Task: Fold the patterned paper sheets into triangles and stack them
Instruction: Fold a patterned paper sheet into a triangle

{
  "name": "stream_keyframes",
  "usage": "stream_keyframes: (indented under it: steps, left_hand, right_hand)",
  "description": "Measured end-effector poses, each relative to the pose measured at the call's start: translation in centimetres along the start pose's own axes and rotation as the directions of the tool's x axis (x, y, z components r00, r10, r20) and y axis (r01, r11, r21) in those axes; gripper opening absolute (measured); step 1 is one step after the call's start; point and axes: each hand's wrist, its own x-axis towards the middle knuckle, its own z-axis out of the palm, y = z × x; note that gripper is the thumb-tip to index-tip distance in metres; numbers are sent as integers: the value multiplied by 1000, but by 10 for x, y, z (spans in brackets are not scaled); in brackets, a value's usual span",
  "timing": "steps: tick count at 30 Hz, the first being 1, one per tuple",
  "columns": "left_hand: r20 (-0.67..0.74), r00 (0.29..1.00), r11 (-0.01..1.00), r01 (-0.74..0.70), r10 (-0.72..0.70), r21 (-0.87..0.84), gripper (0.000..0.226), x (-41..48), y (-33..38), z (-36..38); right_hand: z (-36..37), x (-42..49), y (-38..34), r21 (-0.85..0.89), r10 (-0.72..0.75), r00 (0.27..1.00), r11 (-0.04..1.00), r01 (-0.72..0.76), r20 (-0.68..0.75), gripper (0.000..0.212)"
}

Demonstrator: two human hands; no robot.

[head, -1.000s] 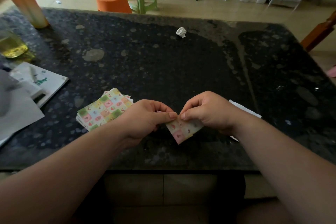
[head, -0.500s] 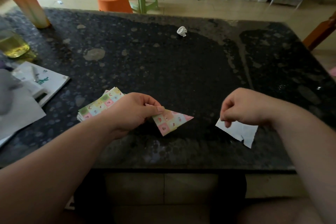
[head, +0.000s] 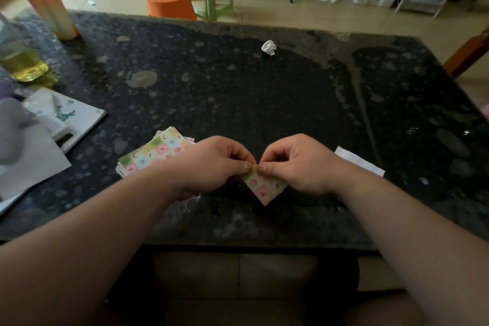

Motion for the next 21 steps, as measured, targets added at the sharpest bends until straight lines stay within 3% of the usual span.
stream_keyframes:
  steps: [8,12,15,17,19,21]
  left_hand:
    - [-17,1000,996,26,-25,80,14,2,-9,-15]
    - [-122,989,993,96,-87,71,18,3,-27,-32]
    - [-209,967,966,93,-146,-241,16,4,-28,-34]
    - [-149,982,878,29,-114,-477,13,2,-16,-22]
    - [-80,996,835,-12,-38,-551,20,1,-5,-6]
    - [-110,994,840,-42,-21,-540,20,3,-1,4]
  right_hand:
    - [-6,2,-4,-59,19,999,998,-21,-28,18]
    - [-20,-5,2,62,95,988,994,-88,-121,16]
    - [-23,-6,7,299,175,957,949,-101,-232,14]
    - [-11,-3,5,386,199,956,917,-103,-217,13]
    - [4,3,4,447,209,961,888,-108,-181,12]
    - [9,3,0,467,230,962,873,-138,-144,13]
